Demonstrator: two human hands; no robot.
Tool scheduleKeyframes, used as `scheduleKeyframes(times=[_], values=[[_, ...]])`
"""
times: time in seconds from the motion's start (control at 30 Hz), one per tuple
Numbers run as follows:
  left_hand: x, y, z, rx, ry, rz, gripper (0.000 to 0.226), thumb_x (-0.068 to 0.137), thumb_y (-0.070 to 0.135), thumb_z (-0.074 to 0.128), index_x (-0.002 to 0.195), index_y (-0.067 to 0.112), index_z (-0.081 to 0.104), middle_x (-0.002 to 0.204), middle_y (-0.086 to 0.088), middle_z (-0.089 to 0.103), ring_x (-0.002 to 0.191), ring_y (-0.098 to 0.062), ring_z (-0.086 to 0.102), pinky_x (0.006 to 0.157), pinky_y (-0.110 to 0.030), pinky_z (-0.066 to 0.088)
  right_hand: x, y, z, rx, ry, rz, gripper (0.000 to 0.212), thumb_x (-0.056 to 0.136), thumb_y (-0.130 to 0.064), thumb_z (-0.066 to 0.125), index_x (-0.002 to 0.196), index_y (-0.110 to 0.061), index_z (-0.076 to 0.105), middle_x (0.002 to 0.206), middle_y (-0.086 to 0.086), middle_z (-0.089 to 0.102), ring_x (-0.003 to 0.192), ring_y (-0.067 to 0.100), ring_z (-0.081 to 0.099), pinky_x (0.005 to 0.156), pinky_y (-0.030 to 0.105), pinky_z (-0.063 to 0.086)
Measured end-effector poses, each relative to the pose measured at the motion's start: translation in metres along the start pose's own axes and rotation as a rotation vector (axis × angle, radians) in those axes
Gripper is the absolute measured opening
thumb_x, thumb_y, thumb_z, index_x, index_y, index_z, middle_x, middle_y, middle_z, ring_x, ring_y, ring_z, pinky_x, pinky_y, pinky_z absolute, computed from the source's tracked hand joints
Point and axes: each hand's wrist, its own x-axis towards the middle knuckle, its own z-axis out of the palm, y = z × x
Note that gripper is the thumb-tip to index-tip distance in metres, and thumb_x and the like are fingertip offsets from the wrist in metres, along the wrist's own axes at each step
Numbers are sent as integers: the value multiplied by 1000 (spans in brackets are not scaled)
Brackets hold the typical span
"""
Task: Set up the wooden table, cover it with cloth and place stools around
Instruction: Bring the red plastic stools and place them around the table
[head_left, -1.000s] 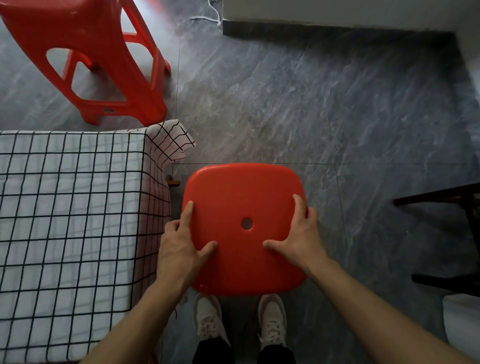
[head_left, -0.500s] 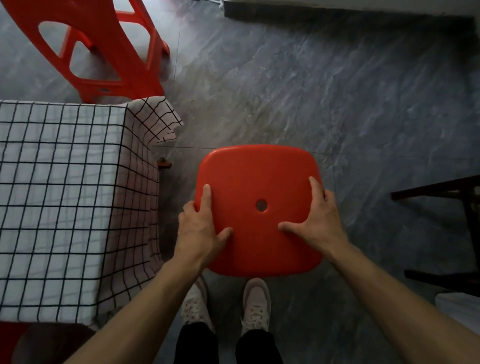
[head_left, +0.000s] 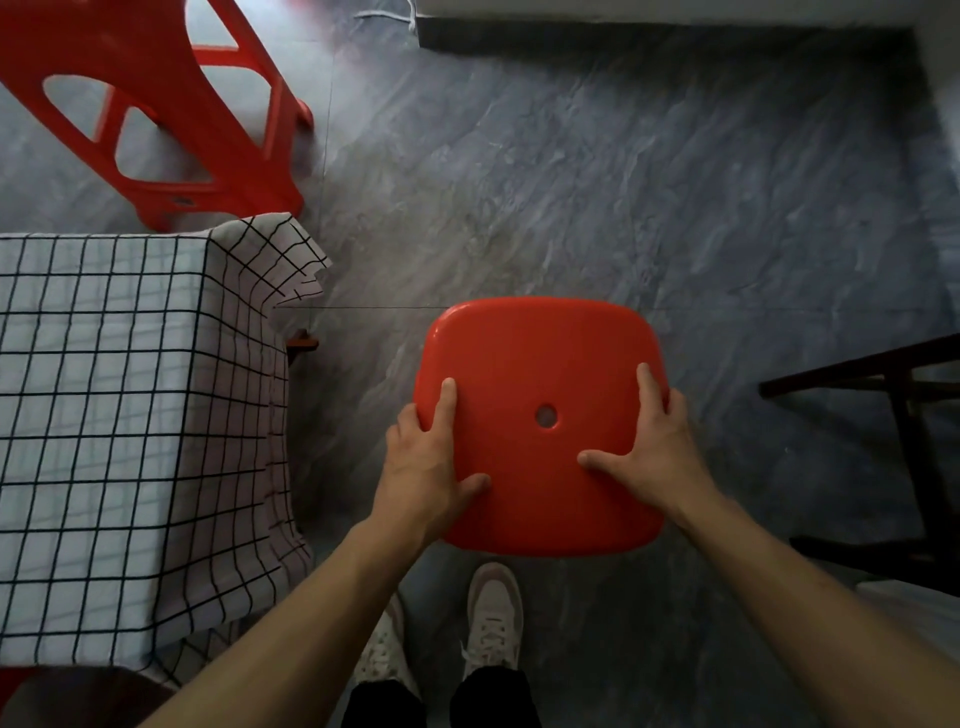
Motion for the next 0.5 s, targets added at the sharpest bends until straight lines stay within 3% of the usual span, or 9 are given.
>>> scheduleKeyframes(times=[0.5], values=[[-22,-13,13,-14,10,25,115,77,45,76,152,37,-12,150,-13,15,134,-31,26,111,-44,33,-11,7,3,-74,-31,-3,133,61,-46,89,155,-33,-5,153,11,15,139,33,32,114,49,34]])
